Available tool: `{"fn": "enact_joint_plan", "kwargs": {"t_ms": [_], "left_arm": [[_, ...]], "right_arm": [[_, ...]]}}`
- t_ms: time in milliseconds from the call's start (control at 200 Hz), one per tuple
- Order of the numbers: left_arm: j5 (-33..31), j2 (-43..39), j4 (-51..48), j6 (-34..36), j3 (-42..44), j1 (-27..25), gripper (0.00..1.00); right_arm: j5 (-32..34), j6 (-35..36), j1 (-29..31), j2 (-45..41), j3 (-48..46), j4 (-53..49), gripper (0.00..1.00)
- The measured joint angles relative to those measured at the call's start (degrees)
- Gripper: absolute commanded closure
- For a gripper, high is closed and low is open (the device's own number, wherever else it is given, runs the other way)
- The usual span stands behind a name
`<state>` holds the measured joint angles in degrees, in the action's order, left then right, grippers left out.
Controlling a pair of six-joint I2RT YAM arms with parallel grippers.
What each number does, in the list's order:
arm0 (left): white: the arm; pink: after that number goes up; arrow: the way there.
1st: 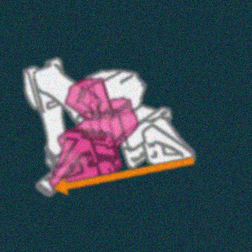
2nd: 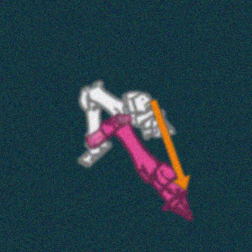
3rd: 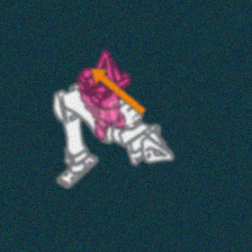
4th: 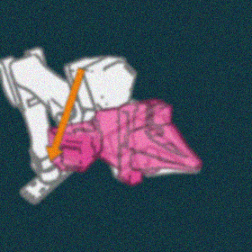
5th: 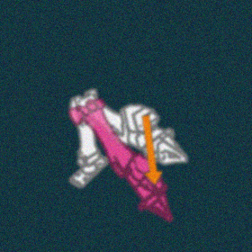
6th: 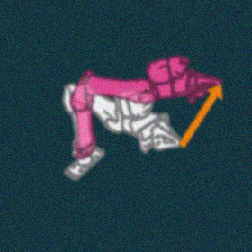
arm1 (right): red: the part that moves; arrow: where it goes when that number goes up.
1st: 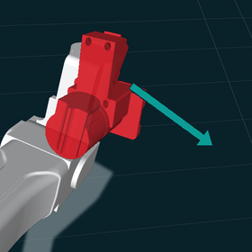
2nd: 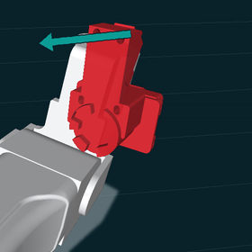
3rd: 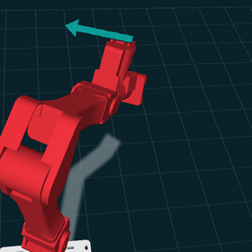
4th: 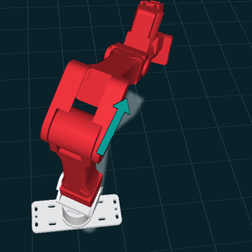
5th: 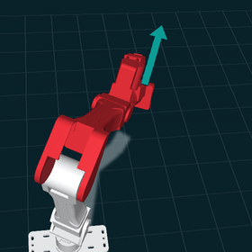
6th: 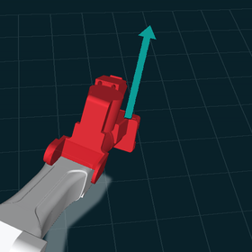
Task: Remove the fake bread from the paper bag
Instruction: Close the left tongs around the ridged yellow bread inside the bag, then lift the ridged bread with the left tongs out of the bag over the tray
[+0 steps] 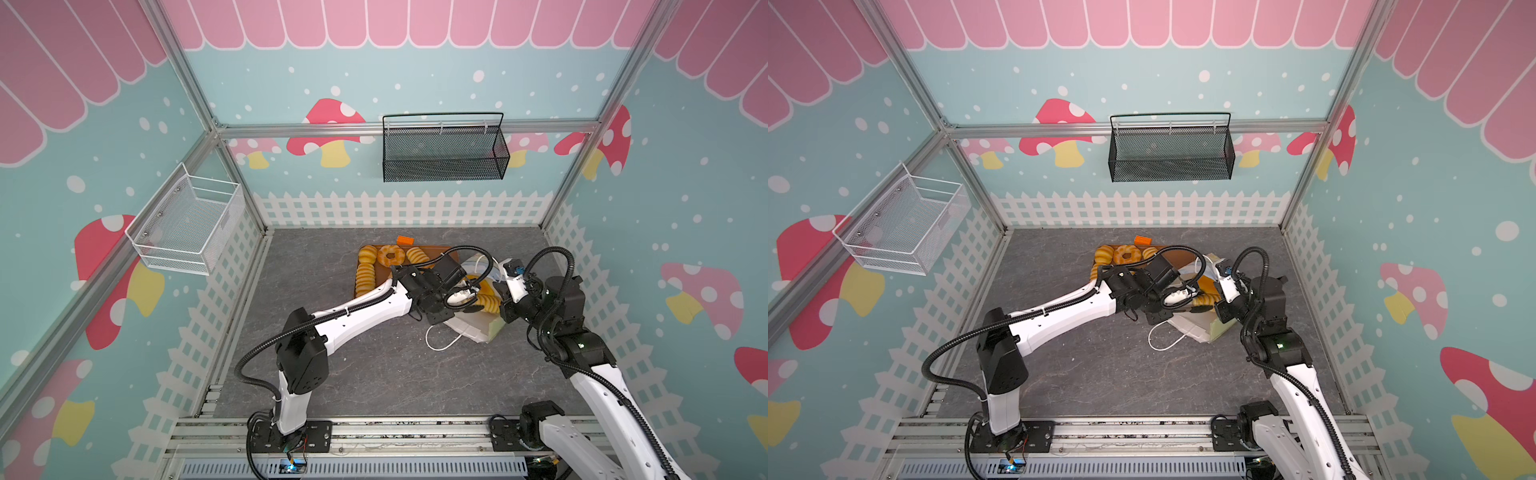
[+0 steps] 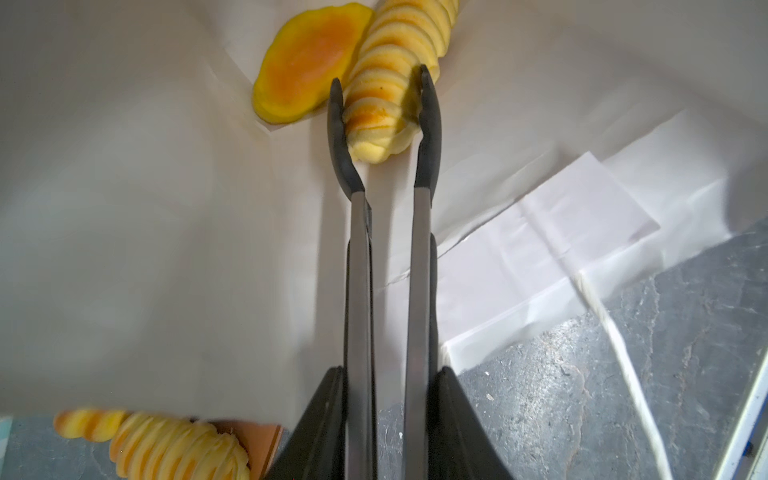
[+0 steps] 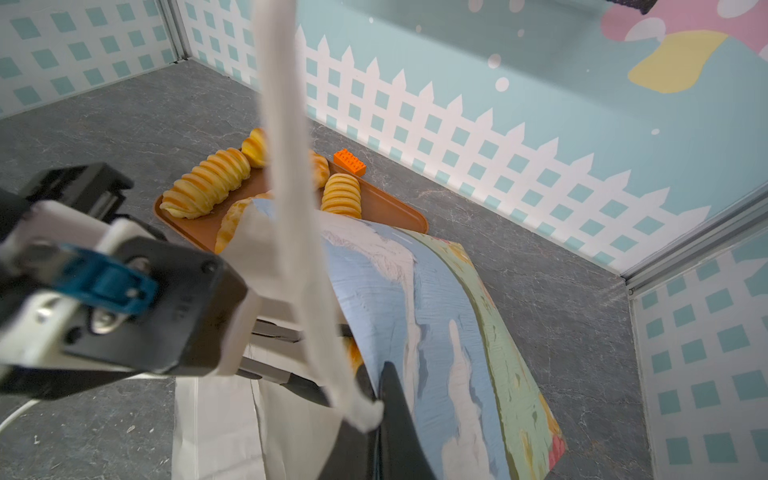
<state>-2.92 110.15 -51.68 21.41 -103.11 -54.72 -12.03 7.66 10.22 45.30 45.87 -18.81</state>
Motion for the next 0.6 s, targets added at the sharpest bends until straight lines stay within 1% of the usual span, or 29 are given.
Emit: {"fn": "enact_joint_plan", "kwargs": {"t_ms": [50, 300, 600], "left_arm": [[-0.13, -1.22, 0.02, -0.17, 0.31, -0.2, 1.0], [-0.94, -7.58, 0.02, -0.46, 3.58, -0.87, 1.0], [-2.6, -10.6, 0.02, -0.66, 5.46, -1.14, 1.0]], "right_arm": [[0.17, 0.0, 0.0, -0.09, 0.0, 0.0, 1.0], [1.16, -0.26, 0.0, -0.74, -0.02, -0.11, 1.0], [1.88, -0.44, 0.0, -0.55, -0.02, -0.11, 1.0]]}}
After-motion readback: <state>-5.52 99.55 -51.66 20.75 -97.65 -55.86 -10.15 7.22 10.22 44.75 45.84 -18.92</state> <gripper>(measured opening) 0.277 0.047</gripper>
